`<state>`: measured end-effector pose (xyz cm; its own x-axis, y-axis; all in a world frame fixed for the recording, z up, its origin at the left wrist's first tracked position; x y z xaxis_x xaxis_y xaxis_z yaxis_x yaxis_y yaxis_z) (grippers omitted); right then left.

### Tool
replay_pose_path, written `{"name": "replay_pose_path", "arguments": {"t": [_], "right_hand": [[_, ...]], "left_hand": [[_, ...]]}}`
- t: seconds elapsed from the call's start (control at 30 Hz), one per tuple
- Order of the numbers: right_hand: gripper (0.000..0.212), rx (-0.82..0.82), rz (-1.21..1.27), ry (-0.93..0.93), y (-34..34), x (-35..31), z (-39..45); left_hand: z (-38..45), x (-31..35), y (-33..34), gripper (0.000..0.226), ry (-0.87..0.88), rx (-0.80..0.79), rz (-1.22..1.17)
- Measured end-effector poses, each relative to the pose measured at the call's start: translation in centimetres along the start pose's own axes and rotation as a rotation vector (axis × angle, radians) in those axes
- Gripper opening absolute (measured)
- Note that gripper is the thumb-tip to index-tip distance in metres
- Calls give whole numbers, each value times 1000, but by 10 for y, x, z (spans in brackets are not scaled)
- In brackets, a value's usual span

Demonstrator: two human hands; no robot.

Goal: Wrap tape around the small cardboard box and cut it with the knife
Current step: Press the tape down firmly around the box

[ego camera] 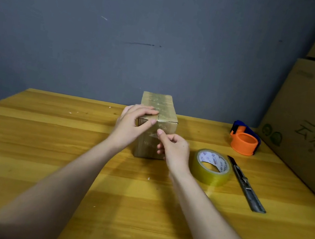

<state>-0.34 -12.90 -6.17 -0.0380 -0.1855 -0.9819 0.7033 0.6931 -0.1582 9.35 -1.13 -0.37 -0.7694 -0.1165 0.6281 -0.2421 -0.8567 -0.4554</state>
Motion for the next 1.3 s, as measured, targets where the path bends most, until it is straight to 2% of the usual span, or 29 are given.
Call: {"name": "replay_pose_path", "arguments": {"t": [0.13,0.4,0.8,0.93,1.03,1.1,1.17,1.23,1.3], "right_hand": [[33,74,-111,-21,-2,4,3],[40,154,-349,-53,-10,0,0],[43,175,-678,-95,-15,2,5],[37,158,-826,-178,-20,-7,3],[27,220,-777,-353,-26,-29,-7],[21,305,-700,-499,-32,-46,-14],[26,353,-639,-591,-35,-56,-11],[36,288,-646,-614,-31,-59,1],[39,152,-684,-612,-19,-57,12]], "left_hand": [[1,-2,-1,35,2,-20,18],[-1,0,-1,35,26,-57,74],[-3,3,0,56,61,-118,217],[-6,6,2,67,73,-156,299],[-7,9,3,70,55,-196,365],[-6,10,2,61,28,-180,347],[-5,11,-2,48,-36,-103,243],[-3,13,-1,38,-82,-25,181],[-2,15,2,30,-87,35,165]]}}
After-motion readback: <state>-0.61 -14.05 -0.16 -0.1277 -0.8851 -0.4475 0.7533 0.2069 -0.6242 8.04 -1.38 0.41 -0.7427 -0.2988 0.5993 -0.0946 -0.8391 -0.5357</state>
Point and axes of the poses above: each hand's wrist, its own z-axis towards the middle knuckle, its own y-axis out of the palm, x = y × z, the point moved 9 cm from there along z, towards the middle knuckle, and after that the axes turned 7 degrees about -z, right-handed, at the moved point
